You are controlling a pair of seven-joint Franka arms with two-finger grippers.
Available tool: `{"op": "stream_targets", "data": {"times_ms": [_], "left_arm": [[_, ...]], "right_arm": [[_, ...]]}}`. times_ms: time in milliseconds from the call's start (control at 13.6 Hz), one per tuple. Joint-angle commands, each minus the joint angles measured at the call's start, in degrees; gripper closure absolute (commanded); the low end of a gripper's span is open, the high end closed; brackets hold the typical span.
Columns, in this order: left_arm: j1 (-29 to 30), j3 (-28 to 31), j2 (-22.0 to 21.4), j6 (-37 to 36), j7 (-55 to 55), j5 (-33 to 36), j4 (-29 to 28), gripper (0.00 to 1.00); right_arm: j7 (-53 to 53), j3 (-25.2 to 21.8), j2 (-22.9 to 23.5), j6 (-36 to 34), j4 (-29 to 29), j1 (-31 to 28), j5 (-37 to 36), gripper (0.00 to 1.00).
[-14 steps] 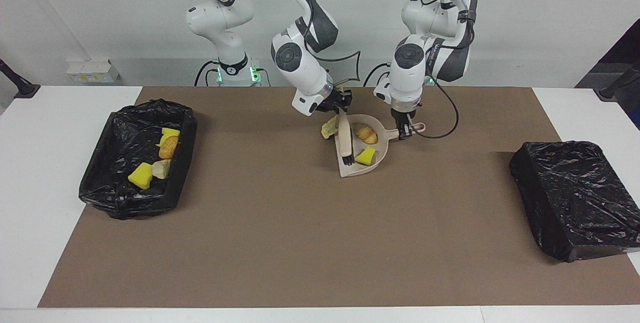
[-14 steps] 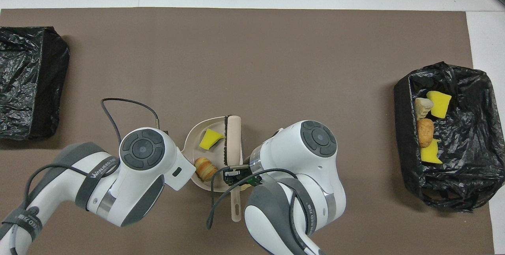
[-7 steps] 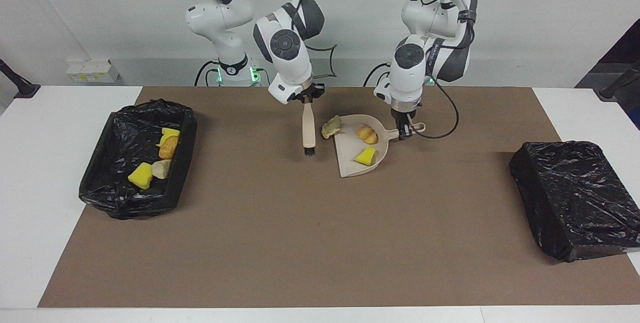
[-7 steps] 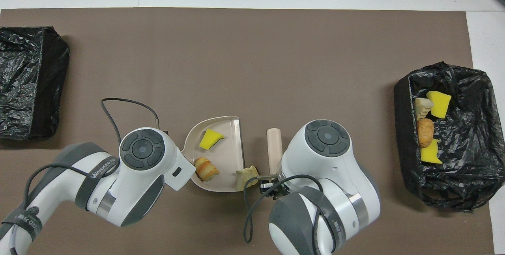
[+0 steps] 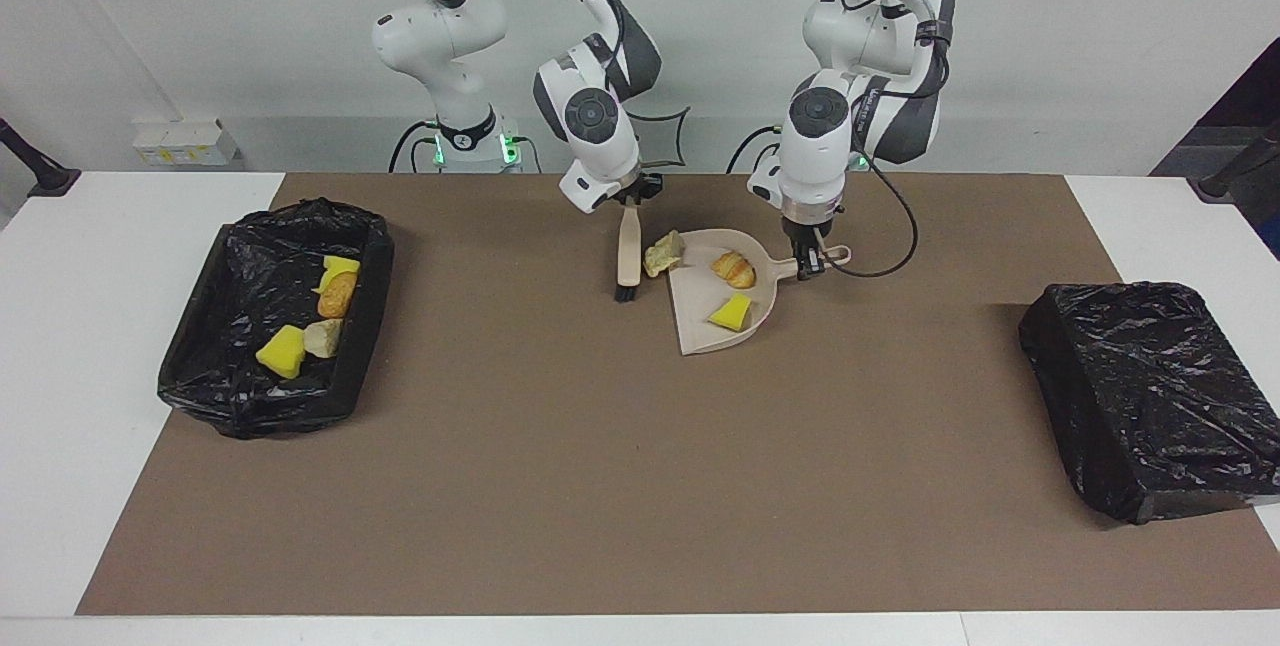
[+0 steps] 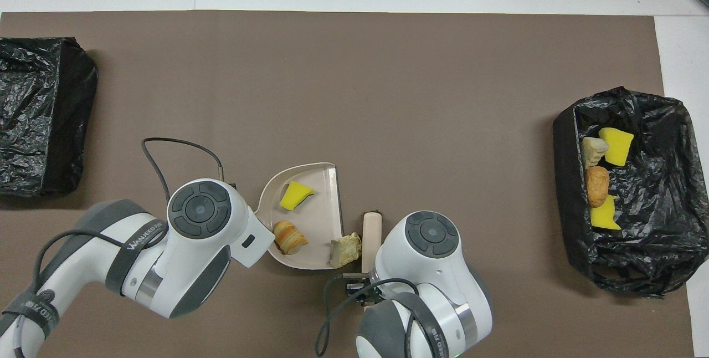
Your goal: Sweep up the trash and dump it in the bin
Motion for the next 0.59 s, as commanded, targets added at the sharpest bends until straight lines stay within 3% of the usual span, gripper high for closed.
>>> {"op": "stream_targets", "data": {"times_ms": [0, 147, 293, 513], "left_arm": [[0.07, 0.35, -1.35, 1.54, 0.1, 0.54, -1.65, 1.0], [0.33, 0.35, -1.18, 2.16, 0.19, 0.54, -1.57, 1.0], [1.3, 0.35, -0.74, 5.05, 1.49, 0.54, -1.39, 1.0], [2.0, 0.35, -0.12, 5.76, 3.53, 0.45, -0.95, 1.0]], "right_arm": [[-1.49, 0.07, 1.8, 5.78, 2.64, 1.98, 8.05, 1.0], [-0.61, -0.02, 2.68, 5.45, 5.97, 3.39, 8.6, 1.0], [-0.52, -0.54, -0.11, 2.83, 6.42, 2.87, 7.2, 1.0], [0.18, -1.16, -5.82, -6.82, 6.95, -0.54, -4.89, 1.0]]}}
